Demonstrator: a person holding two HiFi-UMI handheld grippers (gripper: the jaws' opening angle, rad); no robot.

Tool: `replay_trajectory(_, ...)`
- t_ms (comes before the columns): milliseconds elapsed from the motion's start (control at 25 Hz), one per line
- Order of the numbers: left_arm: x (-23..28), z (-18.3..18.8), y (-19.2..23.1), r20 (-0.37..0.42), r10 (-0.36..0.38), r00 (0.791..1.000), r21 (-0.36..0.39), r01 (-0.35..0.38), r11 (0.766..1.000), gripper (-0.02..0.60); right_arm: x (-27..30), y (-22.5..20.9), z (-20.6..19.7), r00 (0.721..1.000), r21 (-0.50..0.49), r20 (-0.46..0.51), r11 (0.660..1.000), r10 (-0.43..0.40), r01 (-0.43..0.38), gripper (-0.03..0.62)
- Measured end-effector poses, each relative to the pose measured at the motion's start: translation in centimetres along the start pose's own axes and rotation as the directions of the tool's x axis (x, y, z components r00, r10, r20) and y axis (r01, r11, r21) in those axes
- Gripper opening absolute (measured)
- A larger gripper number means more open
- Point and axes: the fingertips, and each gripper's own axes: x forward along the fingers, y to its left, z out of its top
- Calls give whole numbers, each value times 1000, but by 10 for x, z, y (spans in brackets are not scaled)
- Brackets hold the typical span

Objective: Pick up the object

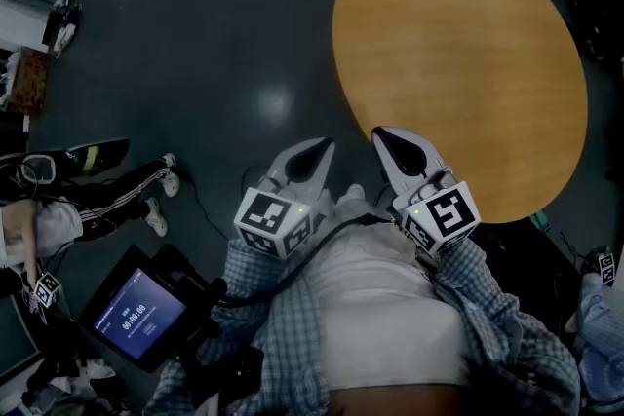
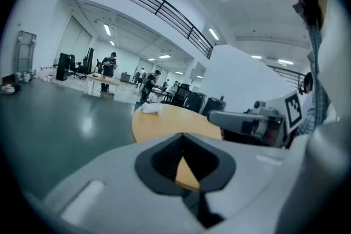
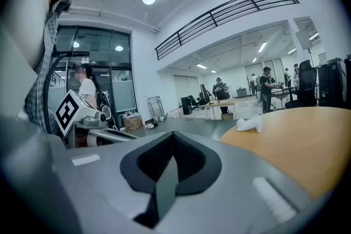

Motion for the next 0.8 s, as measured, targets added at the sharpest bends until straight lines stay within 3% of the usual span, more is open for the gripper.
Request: replay_trajectory(800,5,8,3,4,0,1000,28,0,1000,2,-2,-8,4,1000,11,17,1000,-25,24,6)
